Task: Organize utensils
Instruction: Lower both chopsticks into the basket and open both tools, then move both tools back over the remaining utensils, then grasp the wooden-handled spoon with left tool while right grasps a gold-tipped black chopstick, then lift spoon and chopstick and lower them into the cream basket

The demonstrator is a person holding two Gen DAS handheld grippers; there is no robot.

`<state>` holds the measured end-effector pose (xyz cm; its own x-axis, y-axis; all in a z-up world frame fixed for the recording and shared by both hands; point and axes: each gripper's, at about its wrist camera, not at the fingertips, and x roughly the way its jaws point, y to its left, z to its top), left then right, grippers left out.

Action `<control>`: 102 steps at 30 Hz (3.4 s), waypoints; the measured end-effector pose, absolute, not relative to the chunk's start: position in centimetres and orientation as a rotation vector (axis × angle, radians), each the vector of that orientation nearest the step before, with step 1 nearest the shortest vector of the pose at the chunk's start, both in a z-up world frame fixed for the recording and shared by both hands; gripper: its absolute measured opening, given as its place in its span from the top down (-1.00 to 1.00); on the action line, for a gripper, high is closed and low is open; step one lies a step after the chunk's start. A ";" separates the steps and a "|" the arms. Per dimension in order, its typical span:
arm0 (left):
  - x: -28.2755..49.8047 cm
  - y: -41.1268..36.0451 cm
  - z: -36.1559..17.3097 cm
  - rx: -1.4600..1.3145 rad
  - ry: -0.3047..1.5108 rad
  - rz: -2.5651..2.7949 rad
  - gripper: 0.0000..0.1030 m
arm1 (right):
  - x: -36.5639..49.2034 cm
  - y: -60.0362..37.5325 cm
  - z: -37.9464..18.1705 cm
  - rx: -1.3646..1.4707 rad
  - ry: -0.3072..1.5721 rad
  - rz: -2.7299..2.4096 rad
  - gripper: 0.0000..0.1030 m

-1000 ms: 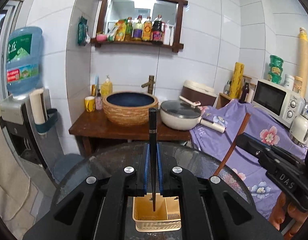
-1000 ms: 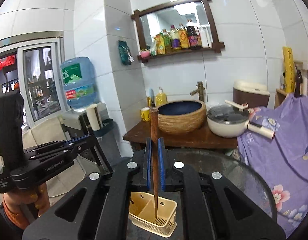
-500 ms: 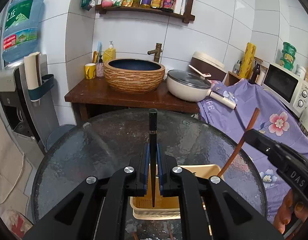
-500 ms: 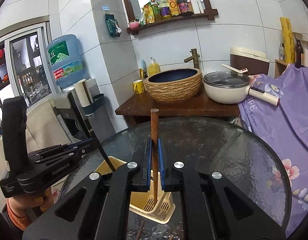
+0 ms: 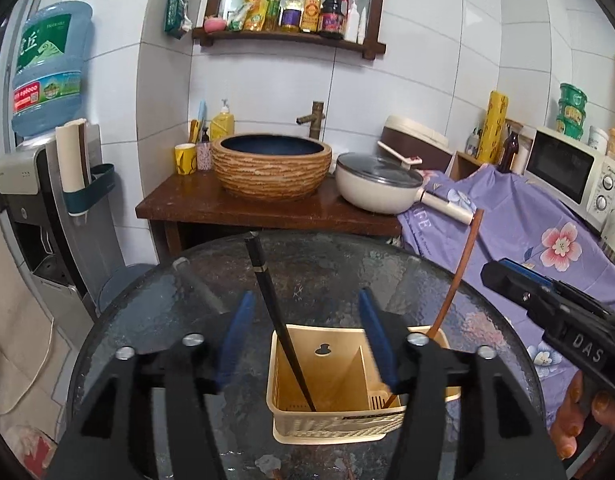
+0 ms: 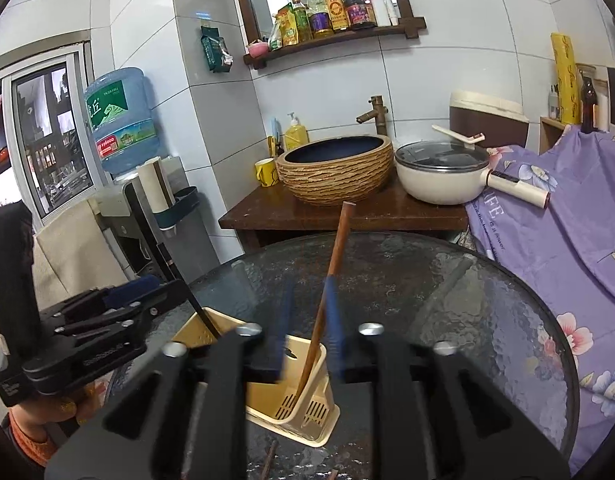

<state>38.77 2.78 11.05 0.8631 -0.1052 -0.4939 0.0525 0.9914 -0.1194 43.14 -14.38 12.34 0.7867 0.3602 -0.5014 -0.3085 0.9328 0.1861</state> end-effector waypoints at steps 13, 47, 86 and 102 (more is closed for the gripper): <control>31.5 3.2 7.0 0.009 0.556 -0.039 -0.88 | 37.0 -16.3 8.7 0.034 0.613 0.321 -0.32; 23.7 4.8 -5.3 -0.106 0.874 -0.049 -0.14 | 30.3 -14.8 -5.0 -0.062 0.982 0.195 0.31; 25.2 2.7 -6.7 -0.062 0.929 -0.061 0.67 | 34.3 -14.3 -6.6 -0.100 0.985 0.144 0.85; 25.7 3.0 -5.2 -0.096 0.881 -0.097 0.70 | 34.6 -16.1 -4.4 0.025 0.913 0.241 0.85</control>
